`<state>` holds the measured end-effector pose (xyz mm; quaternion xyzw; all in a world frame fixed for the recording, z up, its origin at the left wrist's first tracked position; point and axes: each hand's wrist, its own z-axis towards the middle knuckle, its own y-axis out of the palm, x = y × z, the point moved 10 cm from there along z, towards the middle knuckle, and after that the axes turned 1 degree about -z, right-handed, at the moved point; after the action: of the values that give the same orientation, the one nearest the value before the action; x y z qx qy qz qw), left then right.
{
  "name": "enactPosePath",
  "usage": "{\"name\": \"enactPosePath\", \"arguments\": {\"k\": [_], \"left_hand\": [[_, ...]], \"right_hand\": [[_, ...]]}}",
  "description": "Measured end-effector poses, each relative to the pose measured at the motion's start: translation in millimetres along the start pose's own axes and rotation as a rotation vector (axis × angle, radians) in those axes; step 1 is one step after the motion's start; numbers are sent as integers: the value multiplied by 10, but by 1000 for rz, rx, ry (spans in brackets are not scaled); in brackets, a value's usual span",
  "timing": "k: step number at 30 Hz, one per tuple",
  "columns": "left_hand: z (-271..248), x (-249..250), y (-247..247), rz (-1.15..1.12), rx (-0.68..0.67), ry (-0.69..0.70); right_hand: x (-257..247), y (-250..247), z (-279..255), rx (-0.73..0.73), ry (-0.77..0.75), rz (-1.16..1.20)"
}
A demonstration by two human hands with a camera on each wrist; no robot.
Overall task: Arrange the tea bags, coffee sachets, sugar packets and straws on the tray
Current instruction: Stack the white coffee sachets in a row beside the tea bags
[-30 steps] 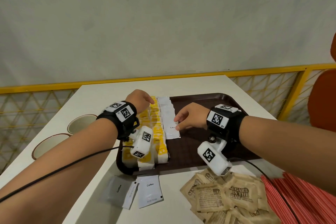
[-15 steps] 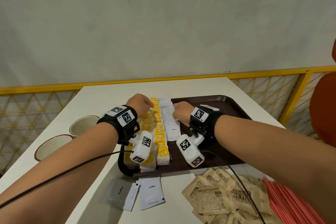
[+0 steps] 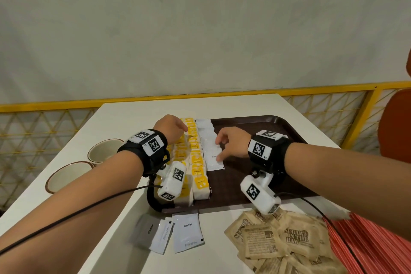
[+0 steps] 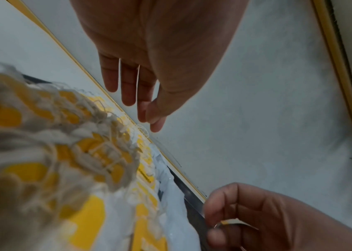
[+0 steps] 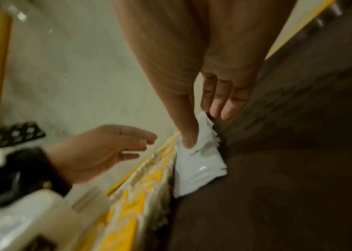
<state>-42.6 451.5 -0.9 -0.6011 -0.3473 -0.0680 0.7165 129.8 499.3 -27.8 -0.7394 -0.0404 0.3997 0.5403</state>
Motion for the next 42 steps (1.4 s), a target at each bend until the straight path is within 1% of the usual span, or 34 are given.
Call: {"name": "enactPosePath", "arguments": {"k": [3, 10, 12, 14, 16, 18, 20, 22, 24, 25, 26, 27, 30, 31, 33, 35, 37, 40, 42], "left_hand": [[7, 51, 38, -2, -5, 2], [-17, 112, 66, 7, 5, 14], [-42, 126, 51, -5, 5, 24], [-87, 143, -9, -54, 10, 42], [-195, 165, -121, -129, 15, 81], [-412, 189, -238, -188, -13, 138], [-768, 220, -303, -173, -103, 205], [-1208, 187, -259, -86, -271, 261], [-1663, 54, -139, 75, -482, 302], [-1857, -41, -81, 146, -565, 316], [-2006, -130, -43, 195, -615, 329], [-2105, -209, -22, 236, -629, 344], [-2254, -353, 38, 345, -595, 370], [-2274, -373, 64, 370, -576, 372], [-2271, -345, 89, 386, -505, 378], [-2239, -307, 106, 398, -439, 350], [-2221, -280, 150, 468, -411, 312], [-2205, -265, 207, 540, -399, 277], [-2190, -252, 221, 524, -400, 260]], "right_hand": [[-13, 101, -13, -56, -30, -83], [2, 109, 95, -42, -54, -75], [5, 103, 97, -39, -60, -59], [-26, 29, 56, -5, -68, -30], [-103, -87, -60, 42, -83, 30], [-221, -157, -282, 23, -114, 123], [-359, -123, -598, -84, -160, 192], [-503, 41, -1012, -271, -229, 169], [-587, 271, -1450, -450, -299, 27], [-603, 382, -1647, -508, -332, -80], [-598, 489, -1813, -549, -361, -193], [-586, 598, -1955, -585, -391, -301], [-596, 908, -2245, -661, -520, -554], [-610, 980, -2281, -656, -552, -614], [-637, 1046, -2263, -622, -547, -679], [-663, 1079, -2207, -611, -503, -693], [-708, 1132, -2164, -620, -489, -701], [-884, 1172, -2097, -576, -555, -685], [-1027, 1029, -2072, -527, -573, -619]]}}
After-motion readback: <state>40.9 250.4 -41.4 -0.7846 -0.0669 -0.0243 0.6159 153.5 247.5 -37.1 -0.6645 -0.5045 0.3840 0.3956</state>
